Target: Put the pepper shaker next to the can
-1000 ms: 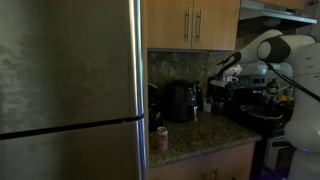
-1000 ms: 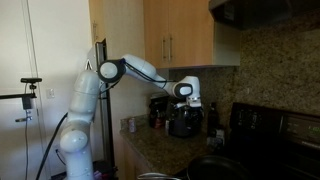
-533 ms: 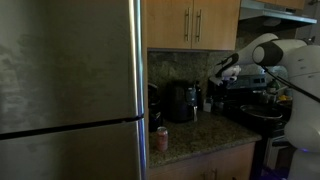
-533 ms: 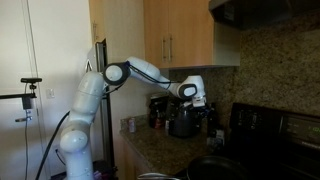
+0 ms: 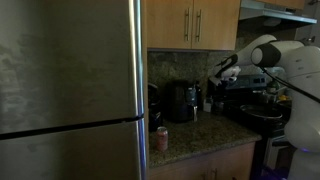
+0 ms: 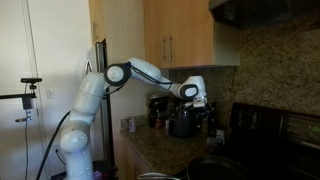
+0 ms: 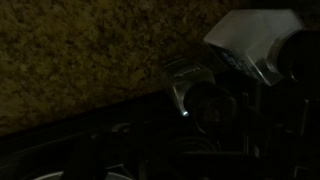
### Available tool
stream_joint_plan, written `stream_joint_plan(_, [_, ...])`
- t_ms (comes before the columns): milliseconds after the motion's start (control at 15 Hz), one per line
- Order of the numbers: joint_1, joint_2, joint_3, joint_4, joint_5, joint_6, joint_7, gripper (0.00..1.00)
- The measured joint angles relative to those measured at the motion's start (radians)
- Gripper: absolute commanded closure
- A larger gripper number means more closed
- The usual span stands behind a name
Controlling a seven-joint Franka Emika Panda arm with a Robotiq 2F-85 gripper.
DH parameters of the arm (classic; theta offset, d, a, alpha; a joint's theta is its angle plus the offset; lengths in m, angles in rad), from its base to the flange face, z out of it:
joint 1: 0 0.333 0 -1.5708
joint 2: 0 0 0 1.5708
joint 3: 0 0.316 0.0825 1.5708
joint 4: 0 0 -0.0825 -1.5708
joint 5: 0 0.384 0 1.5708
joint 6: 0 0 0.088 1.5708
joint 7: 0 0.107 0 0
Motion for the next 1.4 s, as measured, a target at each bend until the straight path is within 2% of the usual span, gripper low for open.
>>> stream_joint_plan(467, [-0.008,0.097,-0.015,0.094,0.007,0.011,0.128,0.00])
stream_joint_plan(1133, [-0.021,0.188,-0.016,0.172,0.036,0.011,0.161,0.00])
stream_joint_plan(1200, [-0.022,0.194,-0.016,0.176,0.041,0.011,0.161,0.25])
stream_joint_plan(1267, [-0.022,0.199,-0.016,0.180,0.044,0.011,0.161,0.27])
stream_joint_plan(1400, [-0.022,0.208,-0.015,0.188,0.047,0.011,0.161,0.42])
